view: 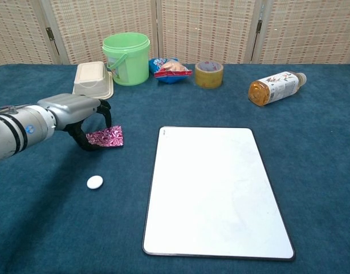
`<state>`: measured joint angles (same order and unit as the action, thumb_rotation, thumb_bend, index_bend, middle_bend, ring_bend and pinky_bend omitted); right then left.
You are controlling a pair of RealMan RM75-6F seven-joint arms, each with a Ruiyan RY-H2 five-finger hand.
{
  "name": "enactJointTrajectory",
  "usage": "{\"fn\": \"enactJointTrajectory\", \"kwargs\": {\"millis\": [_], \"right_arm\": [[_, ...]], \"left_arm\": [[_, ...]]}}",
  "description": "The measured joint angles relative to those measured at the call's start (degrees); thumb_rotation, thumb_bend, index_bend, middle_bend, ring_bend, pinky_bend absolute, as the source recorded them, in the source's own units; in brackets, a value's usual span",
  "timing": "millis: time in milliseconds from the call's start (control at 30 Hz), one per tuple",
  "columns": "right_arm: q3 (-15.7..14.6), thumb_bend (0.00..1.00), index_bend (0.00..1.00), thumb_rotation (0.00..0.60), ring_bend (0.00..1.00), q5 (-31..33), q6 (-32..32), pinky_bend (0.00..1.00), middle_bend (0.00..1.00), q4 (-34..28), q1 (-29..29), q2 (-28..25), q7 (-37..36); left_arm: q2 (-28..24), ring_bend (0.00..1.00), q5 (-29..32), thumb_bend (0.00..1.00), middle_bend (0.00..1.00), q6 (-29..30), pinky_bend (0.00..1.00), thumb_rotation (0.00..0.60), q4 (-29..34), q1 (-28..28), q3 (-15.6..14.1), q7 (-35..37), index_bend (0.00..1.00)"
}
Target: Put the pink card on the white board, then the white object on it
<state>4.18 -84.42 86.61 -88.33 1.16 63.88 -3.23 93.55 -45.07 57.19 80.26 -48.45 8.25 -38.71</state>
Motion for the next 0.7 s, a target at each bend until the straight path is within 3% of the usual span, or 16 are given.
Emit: {"fn": "enactJointTrajectory", "kwargs": {"millis": [367,700], "right_arm": [[-0.03,0.15,0.06,0.600,0.06,0.16,0.30,0.03,0.08,-0.36,-0.29,-0.08,0.39],[-0.14,0.15,0.06,0.600,0.06,0.71,0.43,0.03,0.08,-0.37,-0.81,-0.18,0.24]], "left_arm": [[-2.57,0.12,-7.75,0.34,0.12,-0.43,0.00,0.600,7.44,-1.78,0.79,1.89,0.36],[0.00,0.12,-13.56,0.34,0.12,-2.84,0.00,0.600,9.37,-5.73,0.43,1.04,0.35]]}}
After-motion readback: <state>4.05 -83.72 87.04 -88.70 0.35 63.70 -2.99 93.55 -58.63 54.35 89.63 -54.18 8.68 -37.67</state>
